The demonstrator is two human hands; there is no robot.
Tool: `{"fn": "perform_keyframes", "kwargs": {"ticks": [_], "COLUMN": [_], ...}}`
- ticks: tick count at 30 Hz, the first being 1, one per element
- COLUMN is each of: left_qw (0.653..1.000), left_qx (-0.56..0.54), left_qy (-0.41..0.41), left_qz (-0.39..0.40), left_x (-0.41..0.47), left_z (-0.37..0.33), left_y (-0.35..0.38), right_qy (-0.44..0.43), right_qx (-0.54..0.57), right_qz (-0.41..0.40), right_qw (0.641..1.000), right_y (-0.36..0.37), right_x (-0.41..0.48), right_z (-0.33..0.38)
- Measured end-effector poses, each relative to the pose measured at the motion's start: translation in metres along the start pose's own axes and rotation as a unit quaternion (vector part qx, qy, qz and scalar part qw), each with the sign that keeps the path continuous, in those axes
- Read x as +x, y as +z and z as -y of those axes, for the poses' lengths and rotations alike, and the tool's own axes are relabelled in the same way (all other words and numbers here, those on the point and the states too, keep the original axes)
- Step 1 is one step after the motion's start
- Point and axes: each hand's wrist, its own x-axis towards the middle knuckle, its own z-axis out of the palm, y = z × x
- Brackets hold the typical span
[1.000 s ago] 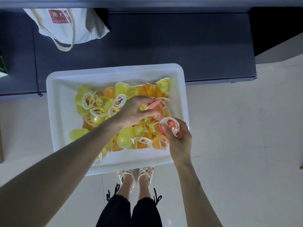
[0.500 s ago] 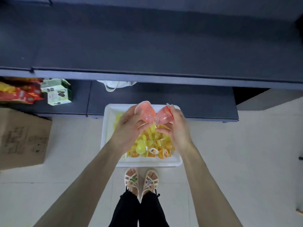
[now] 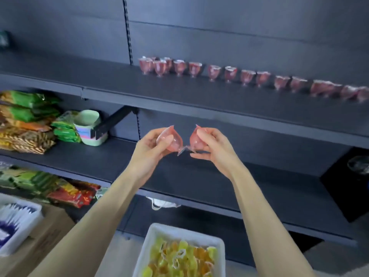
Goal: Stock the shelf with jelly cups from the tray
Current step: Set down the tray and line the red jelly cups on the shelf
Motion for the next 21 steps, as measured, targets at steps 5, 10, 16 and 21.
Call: {"fn": "perform_keyframes", "kwargs": {"ticks": [5, 10, 16, 21], "left_qw": [0.989, 0.956, 0.887, 0.854], "left_qx": [0.134, 0.260, 0.431, 0.488], "left_qy": [0.058, 0.132, 0.167, 0.172], "left_qz": [-0.026, -0.017, 0.000, 0.046], "left_x": [0.054, 0.129, 0.229, 0.303], "left_z": [-0.048, -0.074, -0.072, -0.057], "left_y": [-0.015, -0.033, -0.055, -0.065], "right_qy": [-0.069, -0.122, -0.132, -0.104], "right_qx": [-0.101, -0.179, -0.303, -0.379], "right_qz": [-0.017, -0.041, -0.115, -0.161], "right_qw": [0.992, 0.976, 0.937, 0.905], "right_y": [0.007, 0.015, 0.016, 0.013], "right_x": [0.047, 0.113, 0.203, 0.271], "right_z": [0.053, 0.089, 0.099, 0.081]}}
